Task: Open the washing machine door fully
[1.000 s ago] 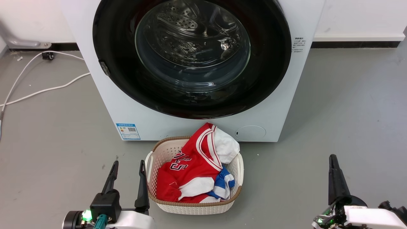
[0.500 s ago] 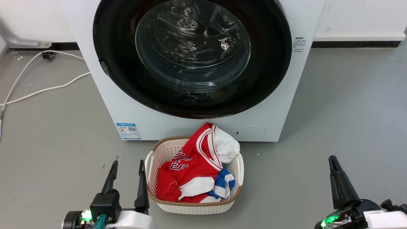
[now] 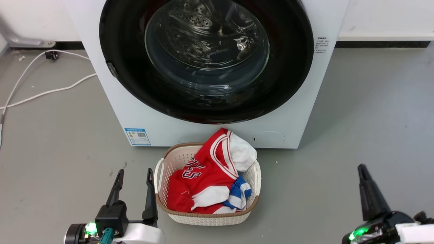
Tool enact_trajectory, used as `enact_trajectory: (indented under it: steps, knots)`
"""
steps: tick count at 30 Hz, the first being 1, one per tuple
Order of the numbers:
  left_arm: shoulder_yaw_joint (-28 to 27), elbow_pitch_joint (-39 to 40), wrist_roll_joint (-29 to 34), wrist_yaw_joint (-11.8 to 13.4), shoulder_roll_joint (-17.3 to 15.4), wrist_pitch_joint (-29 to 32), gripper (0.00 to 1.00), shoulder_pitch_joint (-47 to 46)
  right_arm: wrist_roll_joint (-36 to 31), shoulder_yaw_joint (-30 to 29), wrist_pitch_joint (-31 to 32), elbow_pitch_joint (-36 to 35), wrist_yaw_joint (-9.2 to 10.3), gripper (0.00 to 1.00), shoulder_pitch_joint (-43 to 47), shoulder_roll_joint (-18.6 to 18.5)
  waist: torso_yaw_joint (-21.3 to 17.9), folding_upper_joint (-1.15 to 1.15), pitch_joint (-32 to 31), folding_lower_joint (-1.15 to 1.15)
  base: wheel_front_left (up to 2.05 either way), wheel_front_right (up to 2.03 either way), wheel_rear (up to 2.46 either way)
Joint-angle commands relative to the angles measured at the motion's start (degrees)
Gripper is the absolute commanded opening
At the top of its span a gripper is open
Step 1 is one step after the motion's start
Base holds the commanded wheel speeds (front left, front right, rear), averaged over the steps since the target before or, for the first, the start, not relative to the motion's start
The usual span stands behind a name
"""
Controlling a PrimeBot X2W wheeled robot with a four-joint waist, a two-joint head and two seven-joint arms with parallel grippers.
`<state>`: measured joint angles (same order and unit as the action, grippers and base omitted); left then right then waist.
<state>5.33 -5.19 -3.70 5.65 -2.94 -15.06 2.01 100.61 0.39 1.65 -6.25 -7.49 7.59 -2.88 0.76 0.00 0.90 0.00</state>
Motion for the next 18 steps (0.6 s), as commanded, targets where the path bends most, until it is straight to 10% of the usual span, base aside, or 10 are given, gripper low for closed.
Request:
enact_trajectory:
  steps: [1,18]
  knots:
    - [-0.1,0.4,0.4,0.2,0.1,-0.2,1.0,-0.5,-0.3,-0.7,-0.2,0.3,0.0,0.0,-1.5,0.0,0.0,0.0,0.6,0.0,0.0,0.0,0.0]
    - [-0.8,5.1,2.0,-0.2,0.1,-0.2,1.0,-10.9,1.5,-15.5,7.9,16.6,-0.01,0.0,-36.5,-7.6,1.2,0.0,18.3,0.0,0.0,0.0,0.0]
